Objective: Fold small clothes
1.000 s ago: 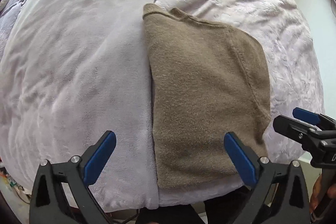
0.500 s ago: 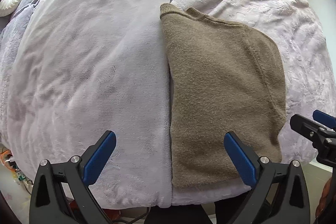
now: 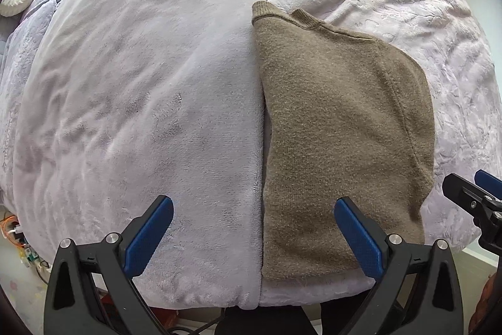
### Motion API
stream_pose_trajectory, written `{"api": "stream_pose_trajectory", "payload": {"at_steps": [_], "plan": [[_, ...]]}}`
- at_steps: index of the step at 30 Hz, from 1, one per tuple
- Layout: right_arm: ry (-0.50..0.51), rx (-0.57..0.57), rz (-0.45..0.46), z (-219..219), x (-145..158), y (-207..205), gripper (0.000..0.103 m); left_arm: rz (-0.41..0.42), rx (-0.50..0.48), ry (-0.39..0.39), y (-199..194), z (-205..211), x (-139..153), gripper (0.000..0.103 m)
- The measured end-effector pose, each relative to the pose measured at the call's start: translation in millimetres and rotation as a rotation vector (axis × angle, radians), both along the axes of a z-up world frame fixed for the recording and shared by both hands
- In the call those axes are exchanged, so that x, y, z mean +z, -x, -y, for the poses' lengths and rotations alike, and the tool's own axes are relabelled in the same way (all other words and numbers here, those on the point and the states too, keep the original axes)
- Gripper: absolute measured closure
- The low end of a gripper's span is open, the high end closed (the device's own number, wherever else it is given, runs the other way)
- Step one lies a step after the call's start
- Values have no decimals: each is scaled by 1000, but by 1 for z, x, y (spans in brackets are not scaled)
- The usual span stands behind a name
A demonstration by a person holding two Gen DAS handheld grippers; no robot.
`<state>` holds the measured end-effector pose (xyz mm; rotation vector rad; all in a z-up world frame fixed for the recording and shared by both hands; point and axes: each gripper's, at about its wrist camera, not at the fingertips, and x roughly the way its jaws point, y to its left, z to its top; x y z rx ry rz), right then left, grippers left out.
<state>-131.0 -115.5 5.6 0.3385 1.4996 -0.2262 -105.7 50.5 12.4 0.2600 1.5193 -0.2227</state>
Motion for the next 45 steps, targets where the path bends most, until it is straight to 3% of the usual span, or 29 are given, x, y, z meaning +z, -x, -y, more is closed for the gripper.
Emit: {"api": "stream_pose_trajectory", "payload": {"at_steps": [45], "plan": [[46,10,-30,-3,-8,-7,0,30,-22,-45,2,1,5,0]]}}
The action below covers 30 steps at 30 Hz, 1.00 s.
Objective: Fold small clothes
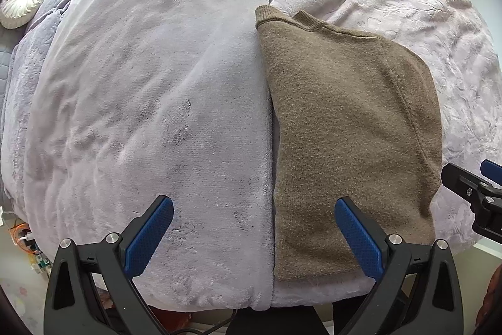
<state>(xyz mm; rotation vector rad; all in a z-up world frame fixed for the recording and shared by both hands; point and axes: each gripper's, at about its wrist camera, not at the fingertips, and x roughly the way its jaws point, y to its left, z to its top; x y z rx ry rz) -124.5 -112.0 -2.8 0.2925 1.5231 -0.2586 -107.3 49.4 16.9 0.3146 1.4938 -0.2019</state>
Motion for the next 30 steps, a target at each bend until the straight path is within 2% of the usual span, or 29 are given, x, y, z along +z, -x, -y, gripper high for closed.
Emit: {"api": "stream_pose_trajectory", "payload": {"at_steps": [30], "plan": [[4,-3,-7,-5,-3,4,0,3,7,-23,0,-2,-3,0]]}}
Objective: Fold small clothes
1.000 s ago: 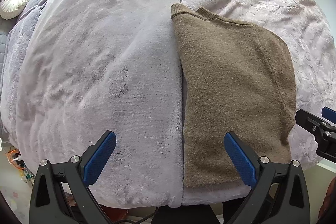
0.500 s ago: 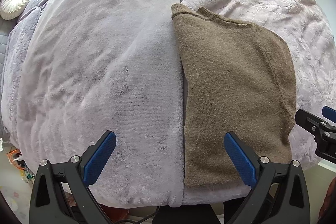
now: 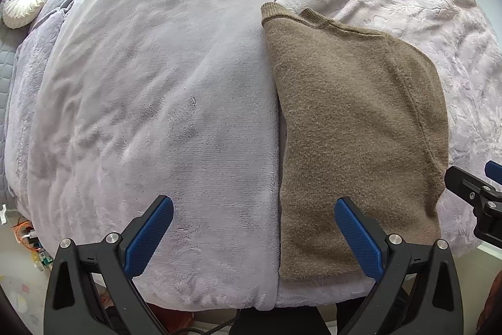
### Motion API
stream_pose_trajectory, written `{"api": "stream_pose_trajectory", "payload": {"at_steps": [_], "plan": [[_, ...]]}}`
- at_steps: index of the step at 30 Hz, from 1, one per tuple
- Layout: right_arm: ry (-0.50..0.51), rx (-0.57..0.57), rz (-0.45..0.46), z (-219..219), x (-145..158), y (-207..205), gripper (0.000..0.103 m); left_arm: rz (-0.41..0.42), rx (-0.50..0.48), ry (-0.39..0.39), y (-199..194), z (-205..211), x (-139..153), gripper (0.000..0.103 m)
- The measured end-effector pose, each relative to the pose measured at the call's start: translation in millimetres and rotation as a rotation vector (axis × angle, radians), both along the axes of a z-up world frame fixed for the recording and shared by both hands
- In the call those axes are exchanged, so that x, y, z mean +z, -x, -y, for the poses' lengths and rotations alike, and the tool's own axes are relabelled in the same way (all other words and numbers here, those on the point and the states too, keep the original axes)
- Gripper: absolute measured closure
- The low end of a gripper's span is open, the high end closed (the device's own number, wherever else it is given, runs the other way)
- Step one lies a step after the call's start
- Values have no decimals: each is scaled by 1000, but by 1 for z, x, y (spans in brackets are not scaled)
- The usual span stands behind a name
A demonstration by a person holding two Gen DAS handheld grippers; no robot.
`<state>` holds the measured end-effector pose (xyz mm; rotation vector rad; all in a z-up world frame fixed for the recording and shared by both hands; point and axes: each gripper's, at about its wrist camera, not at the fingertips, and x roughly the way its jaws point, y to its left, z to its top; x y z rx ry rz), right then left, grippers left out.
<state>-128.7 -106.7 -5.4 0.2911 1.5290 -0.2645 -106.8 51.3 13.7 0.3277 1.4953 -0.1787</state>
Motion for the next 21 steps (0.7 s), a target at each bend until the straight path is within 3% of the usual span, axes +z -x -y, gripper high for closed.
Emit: {"api": "stream_pose_trajectory", "payload": {"at_steps": [16,21], "plan": [[3,4,-7,0,-3,-3,0,14,-1,18,-1,0,0,0],[3,2,-11,1,-5,-3,0,-14,-1,15,-1,3,-5,0]]}}
